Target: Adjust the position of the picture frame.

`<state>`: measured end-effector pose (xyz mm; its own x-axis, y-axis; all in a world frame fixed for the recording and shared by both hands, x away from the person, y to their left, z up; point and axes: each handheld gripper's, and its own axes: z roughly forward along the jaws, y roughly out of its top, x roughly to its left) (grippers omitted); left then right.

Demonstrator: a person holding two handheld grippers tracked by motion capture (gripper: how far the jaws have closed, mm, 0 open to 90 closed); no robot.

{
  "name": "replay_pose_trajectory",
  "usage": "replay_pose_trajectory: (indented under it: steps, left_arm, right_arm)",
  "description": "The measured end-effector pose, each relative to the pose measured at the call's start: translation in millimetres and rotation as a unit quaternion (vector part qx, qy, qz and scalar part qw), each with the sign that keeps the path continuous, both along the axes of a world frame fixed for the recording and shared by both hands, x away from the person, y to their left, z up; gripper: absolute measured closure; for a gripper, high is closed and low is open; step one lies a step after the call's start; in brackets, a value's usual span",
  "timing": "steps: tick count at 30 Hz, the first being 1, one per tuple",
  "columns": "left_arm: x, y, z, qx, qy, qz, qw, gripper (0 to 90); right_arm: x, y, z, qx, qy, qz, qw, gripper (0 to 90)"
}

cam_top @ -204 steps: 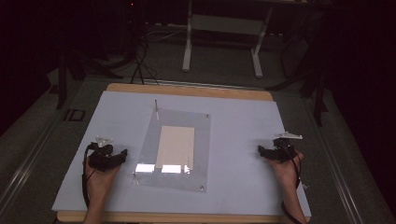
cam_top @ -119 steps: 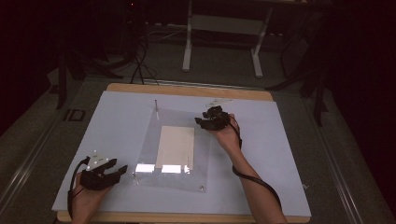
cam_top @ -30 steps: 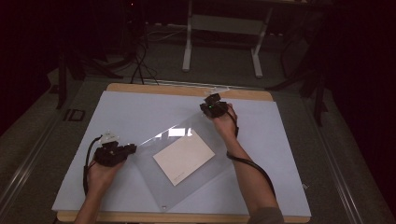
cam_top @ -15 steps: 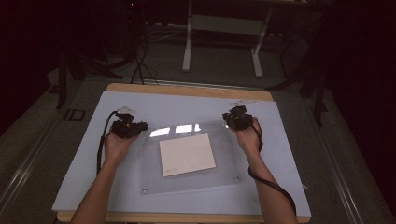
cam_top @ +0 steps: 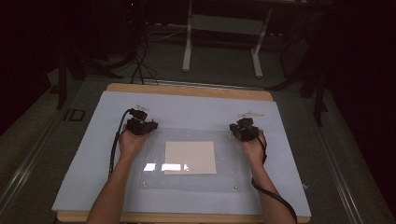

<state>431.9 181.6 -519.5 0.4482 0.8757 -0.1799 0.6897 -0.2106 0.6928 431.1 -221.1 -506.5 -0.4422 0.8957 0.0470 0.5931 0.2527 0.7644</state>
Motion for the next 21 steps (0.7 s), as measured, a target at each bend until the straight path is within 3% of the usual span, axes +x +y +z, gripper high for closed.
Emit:
replay_pose_trajectory:
  steps: [6,16,21]
  left_arm:
    - [-4.1,-0.6,0.7,0.003,0.002,0.004,1.0,82.4]
    - [-5.0,3.3,-3.0,-0.03,0.007,0.014,0.9994,79.6]
    - [-6.8,5.8,-5.5,-0.045,-0.001,0.015,0.9989,78.8]
  right_arm:
    - [2.2,-0.4,0.2,0.001,0.001,0.004,1.0,85.3]
    - [1.8,-1.7,-1.5,0.004,-0.005,0.01,0.9999,84.9]
    - [1.9,-3.2,-3.1,0.012,-0.01,0.014,0.9998,84.7]
